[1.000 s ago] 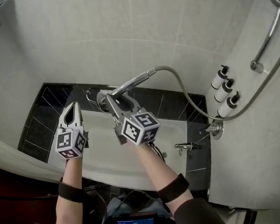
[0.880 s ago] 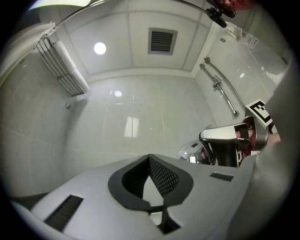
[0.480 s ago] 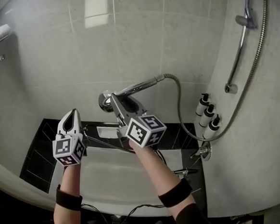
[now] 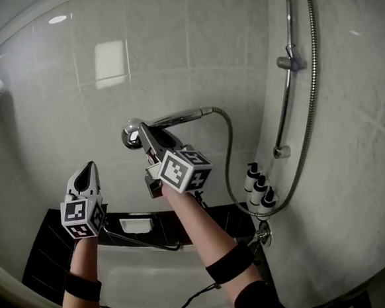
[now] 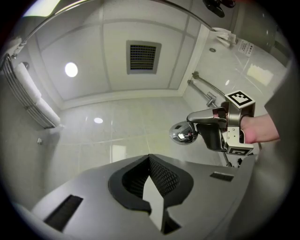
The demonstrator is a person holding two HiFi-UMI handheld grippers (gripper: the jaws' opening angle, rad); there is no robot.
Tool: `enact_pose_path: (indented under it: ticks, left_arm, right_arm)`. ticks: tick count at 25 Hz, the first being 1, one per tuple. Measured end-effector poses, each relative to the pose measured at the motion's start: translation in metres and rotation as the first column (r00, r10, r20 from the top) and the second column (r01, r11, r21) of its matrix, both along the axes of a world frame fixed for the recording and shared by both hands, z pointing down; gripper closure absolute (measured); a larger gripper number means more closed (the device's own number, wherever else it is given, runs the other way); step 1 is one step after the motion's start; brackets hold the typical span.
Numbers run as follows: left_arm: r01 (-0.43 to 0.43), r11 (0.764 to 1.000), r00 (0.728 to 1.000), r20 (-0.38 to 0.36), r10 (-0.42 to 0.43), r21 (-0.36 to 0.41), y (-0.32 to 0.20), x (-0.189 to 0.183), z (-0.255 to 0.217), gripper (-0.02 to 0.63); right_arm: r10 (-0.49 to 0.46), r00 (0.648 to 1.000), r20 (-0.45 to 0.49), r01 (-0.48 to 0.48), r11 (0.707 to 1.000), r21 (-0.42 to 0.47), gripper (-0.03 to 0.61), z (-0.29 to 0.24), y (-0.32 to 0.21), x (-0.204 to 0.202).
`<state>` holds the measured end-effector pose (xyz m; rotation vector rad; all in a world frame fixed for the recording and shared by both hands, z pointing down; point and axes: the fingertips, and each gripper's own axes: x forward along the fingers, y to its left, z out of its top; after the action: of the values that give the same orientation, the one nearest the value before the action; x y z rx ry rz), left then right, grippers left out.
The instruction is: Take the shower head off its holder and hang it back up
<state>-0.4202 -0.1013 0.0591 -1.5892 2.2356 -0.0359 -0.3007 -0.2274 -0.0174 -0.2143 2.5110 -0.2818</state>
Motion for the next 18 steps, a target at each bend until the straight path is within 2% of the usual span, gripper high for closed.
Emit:
enact_pose_path:
  ticks: [5,13,18]
  left_arm:
    - [-0.025,0.998,0.998,0.051,0.022,0.058,-0.024,0.017,-0.052,0.607]
    - [-0.112,0.992,0.987,0.122,0.104,0.057,-0.067,0.063,-0.102,0.607]
    - [-0.148,0.986,0.979,0.154,0.136,0.071,-0.089,0.092,-0.127,0.607]
  right_arm:
    - [0.062,0.998,0.027,-0.063,0.998,0.029,0.406,-0.049,-0.026,0.024]
    - [0.147,0.985,0.096,-0.147,0.989,0.000,0.406,-0.111,-0.078,0.075]
    - [0.152,0.978,0.145,-0.156,0.988,0.021,0.405,-0.159,-0.085,0.102]
